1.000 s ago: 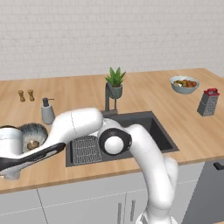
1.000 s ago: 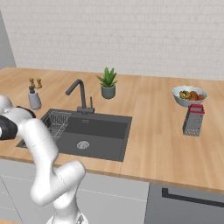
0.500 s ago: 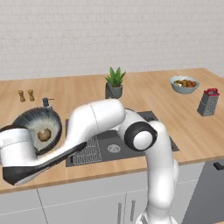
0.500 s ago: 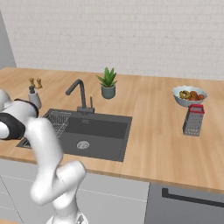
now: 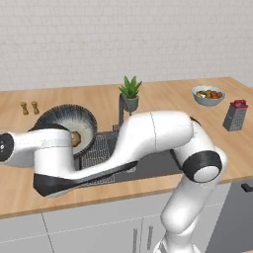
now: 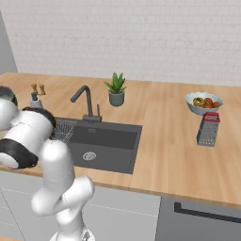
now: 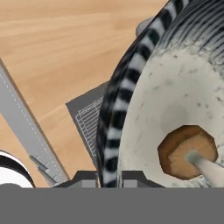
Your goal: Pick the mushroom from the sink and place it in the bowl. Then pick the bowl and place it in the microwave. Then close the microwave door and press the start button.
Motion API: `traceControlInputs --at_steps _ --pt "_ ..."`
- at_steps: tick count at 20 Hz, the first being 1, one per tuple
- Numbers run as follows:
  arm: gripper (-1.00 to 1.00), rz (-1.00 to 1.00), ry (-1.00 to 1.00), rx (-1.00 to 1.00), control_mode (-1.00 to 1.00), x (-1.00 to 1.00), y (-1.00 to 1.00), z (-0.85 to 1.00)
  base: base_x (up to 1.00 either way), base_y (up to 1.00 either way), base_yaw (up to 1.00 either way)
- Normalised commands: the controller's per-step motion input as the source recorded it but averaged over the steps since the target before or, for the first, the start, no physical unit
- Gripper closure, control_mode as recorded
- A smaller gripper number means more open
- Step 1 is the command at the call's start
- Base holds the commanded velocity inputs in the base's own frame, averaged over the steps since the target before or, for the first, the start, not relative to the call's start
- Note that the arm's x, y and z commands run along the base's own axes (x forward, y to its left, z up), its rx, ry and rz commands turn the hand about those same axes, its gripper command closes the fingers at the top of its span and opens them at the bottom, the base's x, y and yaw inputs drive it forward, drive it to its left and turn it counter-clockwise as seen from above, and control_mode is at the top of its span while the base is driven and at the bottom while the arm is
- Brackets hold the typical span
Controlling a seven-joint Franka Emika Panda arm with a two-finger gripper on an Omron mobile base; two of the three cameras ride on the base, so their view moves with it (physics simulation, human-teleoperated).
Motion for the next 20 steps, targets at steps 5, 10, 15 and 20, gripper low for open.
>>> traceControlInputs --at_steps 5,10,15,20 --pt "1.00 0.00 0.03 0.33 -1.00 -0.11 -0.97 0.18 0.00 0.00 0.00" --pt "1.00 0.02 0.12 0.36 -1.00 -0.05 -0.98 0.15 0.00 0.00 0.00" --pt "1.00 0.07 0.09 0.10 -1.00 0.00 -0.86 0.16 0.00 0.00 0.00" --pt "1.00 0.04 0.00 -0.16 -1.00 -0.07 -0.46 0.24 0.00 0.00 0.00"
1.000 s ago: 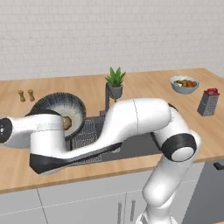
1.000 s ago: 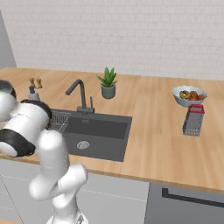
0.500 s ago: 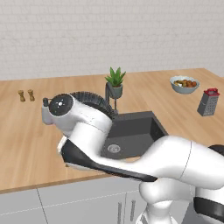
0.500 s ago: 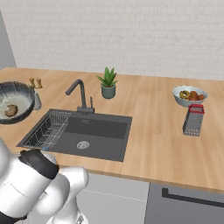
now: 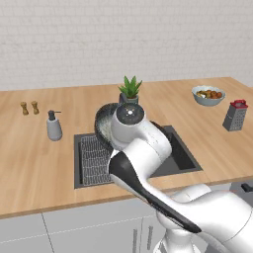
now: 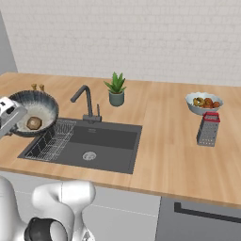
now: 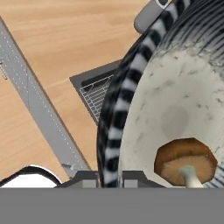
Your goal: Pick the mushroom from the sink and place it in the bowl. Then pick the bowl and place it in the microwave. Then close the microwave door and press the start button.
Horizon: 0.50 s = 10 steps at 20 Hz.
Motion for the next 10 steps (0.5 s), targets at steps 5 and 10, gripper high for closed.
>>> traceControlInputs --at_steps 5,10 --pt "1.00 0.01 0.01 -0.16 -1.00 0.00 -0.53 0.38 0.00 0.00 0.00" --pt "1.00 0.00 0.11 -0.02 -1.00 0.02 -0.51 0.22 0.00 0.00 0.00"
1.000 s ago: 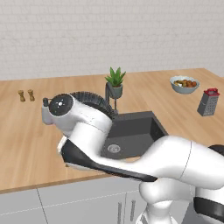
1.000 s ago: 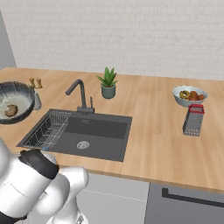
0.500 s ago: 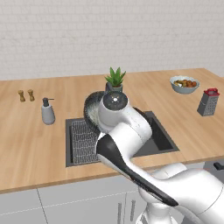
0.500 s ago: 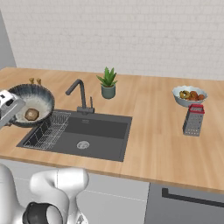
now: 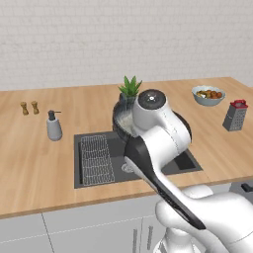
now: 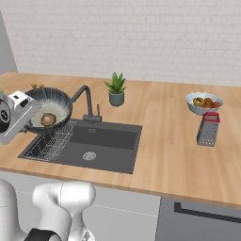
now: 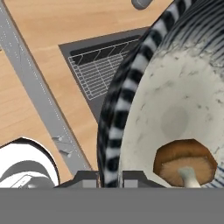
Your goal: Pick the mushroom from the sink and place it in the bowl. Then pick the bowl and place it in the microwave. Then close the microwave door and press the start button.
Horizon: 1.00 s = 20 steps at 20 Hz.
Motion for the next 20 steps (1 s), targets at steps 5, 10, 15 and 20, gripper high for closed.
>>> traceControlInputs --at_steps 5,10,15,20 --pt "1.00 0.00 0.03 0.00 -1.00 0.01 0.00 0.00 0.00 0.00 0.00" --pt "1.00 0.00 0.00 -0.01 -1.00 0.00 0.01 0.00 0.00 0.00 0.00" --pt "1.00 0.00 0.00 0.00 1.00 0.00 0.00 0.00 0.00 0.06 -0.17" --pt "1.00 0.00 0.00 0.00 1.00 0.00 0.00 0.00 -0.03 0.21 -0.70"
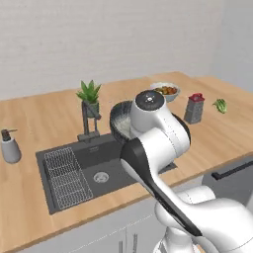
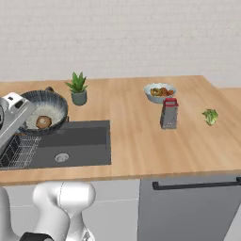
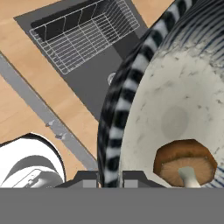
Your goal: Pick the mushroom from the sink and place it in the bowl. Then pick the bowl and place it in the microwave. Then close the microwave door and press the start button.
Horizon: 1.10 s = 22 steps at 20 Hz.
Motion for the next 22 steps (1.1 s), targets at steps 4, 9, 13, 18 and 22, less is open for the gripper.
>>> traceControlInputs --at_steps 4,9,13,18,22 --pt "1.00 0.00 0.00 0.00 1.00 0.00 0.00 0.00 -0.19 0.16 -0.83" --pt "1.00 0.00 0.00 0.00 1.00 0.00 0.00 0.00 -0.60 0.19 -0.81" --pt "1.00 0.00 0.00 0.00 1.00 0.00 0.00 0.00 -0.77 0.15 -0.84" --pt "1.00 0.00 0.00 0.00 1.00 0.00 0.00 0.00 -0.47 0.06 -0.89" --pt "1.00 0.00 0.00 0.00 1.00 0.00 0.00 0.00 -0.04 0.00 -0.88"
